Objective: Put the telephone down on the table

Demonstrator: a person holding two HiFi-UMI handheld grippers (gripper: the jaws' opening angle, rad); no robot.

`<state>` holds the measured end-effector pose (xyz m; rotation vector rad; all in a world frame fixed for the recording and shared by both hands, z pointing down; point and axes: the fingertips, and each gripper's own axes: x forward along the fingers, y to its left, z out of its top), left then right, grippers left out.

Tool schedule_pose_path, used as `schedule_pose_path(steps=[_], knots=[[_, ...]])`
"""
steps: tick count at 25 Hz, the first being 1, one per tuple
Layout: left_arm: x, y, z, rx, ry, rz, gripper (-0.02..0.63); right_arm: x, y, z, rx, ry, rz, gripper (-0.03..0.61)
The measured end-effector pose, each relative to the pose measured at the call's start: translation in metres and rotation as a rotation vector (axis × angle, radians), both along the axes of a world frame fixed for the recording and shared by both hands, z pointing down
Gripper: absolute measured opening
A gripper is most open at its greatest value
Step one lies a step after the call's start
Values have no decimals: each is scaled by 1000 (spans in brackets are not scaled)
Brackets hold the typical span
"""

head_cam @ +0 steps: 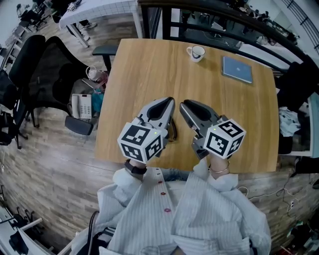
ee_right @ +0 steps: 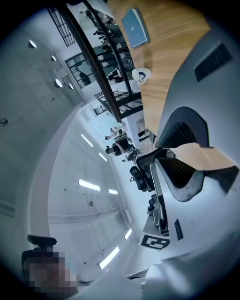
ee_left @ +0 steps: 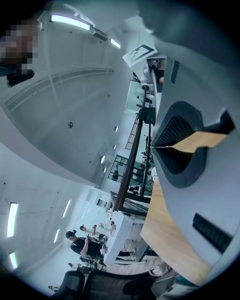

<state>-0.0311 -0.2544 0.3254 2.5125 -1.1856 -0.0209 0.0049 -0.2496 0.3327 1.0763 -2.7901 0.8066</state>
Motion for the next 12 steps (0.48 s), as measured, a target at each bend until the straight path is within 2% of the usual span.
schedule_pose_path(steps=[5, 12], knots=[[11, 0, -2, 11, -4, 28, 15, 10, 2, -8, 29, 2, 12, 59], [21, 7, -3, 13, -13, 53, 15, 15, 12, -10, 45, 32, 17, 44]])
